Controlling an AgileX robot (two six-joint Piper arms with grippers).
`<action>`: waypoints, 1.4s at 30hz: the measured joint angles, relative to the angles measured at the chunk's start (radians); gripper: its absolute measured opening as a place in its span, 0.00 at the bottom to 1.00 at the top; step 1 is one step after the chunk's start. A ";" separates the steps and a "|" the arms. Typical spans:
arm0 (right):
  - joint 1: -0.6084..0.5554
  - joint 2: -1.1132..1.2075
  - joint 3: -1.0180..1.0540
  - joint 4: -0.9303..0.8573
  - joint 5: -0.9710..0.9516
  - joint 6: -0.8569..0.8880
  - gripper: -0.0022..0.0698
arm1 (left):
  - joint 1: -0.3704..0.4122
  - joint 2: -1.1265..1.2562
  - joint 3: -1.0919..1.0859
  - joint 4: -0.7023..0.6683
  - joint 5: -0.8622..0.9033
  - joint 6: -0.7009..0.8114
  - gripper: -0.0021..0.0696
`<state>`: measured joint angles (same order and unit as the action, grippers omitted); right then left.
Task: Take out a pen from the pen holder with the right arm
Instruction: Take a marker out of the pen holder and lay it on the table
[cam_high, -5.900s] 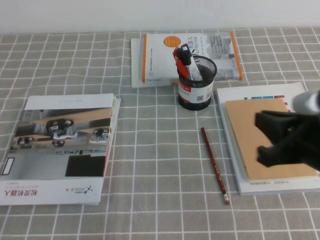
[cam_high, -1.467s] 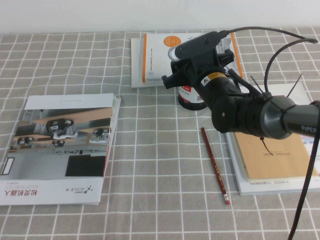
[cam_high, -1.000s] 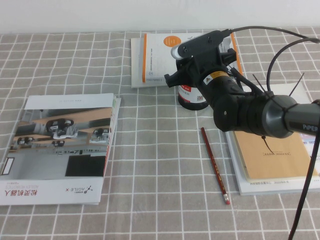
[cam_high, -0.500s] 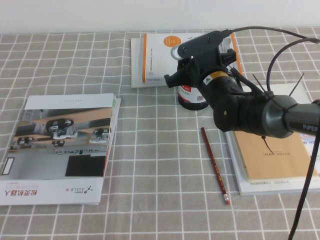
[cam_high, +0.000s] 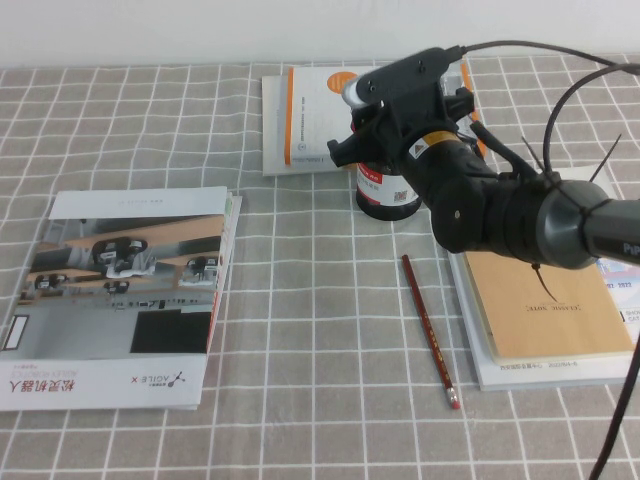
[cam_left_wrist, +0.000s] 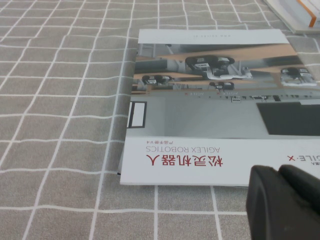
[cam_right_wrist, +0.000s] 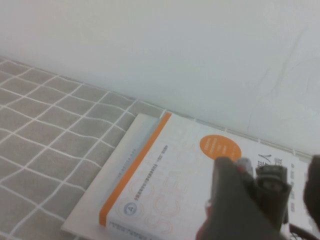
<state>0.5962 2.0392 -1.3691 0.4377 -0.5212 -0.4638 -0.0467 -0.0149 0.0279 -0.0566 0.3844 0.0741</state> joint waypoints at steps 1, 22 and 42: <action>0.000 -0.007 0.000 -0.002 0.010 0.000 0.44 | 0.000 0.000 0.000 0.000 0.000 0.000 0.02; 0.017 -0.017 0.000 -0.108 0.142 -0.005 0.59 | 0.000 0.000 0.000 0.000 0.000 0.000 0.02; -0.021 -0.012 0.000 0.076 0.019 -0.079 0.59 | 0.000 0.000 0.000 0.000 0.000 0.000 0.02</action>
<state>0.5753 2.0268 -1.3691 0.5133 -0.5023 -0.5428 -0.0467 -0.0149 0.0279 -0.0566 0.3844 0.0741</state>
